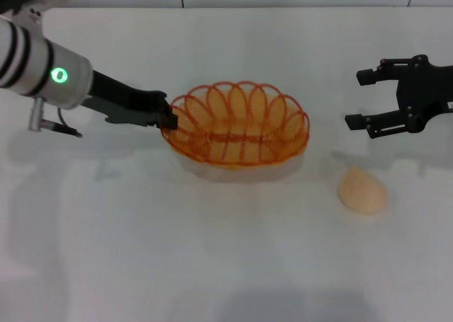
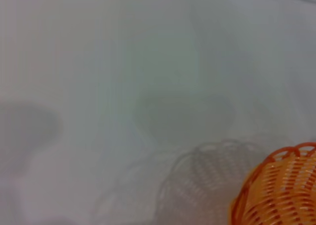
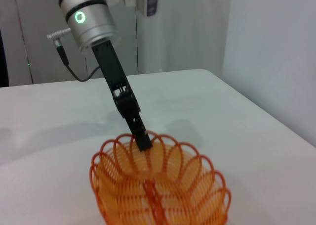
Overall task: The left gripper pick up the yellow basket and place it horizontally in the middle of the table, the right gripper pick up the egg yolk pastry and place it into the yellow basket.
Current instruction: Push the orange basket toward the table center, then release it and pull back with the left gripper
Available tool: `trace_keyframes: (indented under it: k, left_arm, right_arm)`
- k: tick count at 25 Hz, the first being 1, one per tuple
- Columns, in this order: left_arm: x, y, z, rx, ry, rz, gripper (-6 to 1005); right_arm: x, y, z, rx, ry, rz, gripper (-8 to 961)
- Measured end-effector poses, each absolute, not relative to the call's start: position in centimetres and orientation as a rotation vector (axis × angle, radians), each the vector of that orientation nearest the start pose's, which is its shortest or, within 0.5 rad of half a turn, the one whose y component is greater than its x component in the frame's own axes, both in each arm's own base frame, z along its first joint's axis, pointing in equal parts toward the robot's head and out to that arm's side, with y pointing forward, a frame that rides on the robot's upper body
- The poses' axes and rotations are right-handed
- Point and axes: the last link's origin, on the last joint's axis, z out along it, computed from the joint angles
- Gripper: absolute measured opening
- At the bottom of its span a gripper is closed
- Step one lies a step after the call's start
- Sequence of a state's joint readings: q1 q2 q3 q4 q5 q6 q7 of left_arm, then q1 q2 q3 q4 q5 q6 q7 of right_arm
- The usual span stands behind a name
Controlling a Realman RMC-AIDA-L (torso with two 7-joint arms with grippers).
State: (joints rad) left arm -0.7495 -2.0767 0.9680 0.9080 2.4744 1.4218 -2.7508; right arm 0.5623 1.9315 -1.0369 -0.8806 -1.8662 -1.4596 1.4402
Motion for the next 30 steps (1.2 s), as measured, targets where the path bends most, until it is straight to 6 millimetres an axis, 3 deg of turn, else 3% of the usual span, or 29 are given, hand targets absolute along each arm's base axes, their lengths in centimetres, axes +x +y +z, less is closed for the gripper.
trace_keyframes:
  k: [8, 25, 30]
  left_arm:
    - [-19.9, 39.3, -2.8, -2.291, -1.718, 0.033, 72]
    - [-19.4, 39.3, -4.1, -2.288, -1.74, 0.002, 73]
    - [-19.4, 39.3, -4.1, -2.283, -1.756, -0.024, 247]
  right_arm:
    - [22.6, 37.4, 5.1, -2.795, 0.181, 0.371, 831]
    - [23.0, 37.2, 5.0, -2.79, 0.179, 0.349, 830]
    - [23.2, 37.0, 5.0, -2.784, 0.173, 0.347, 830]
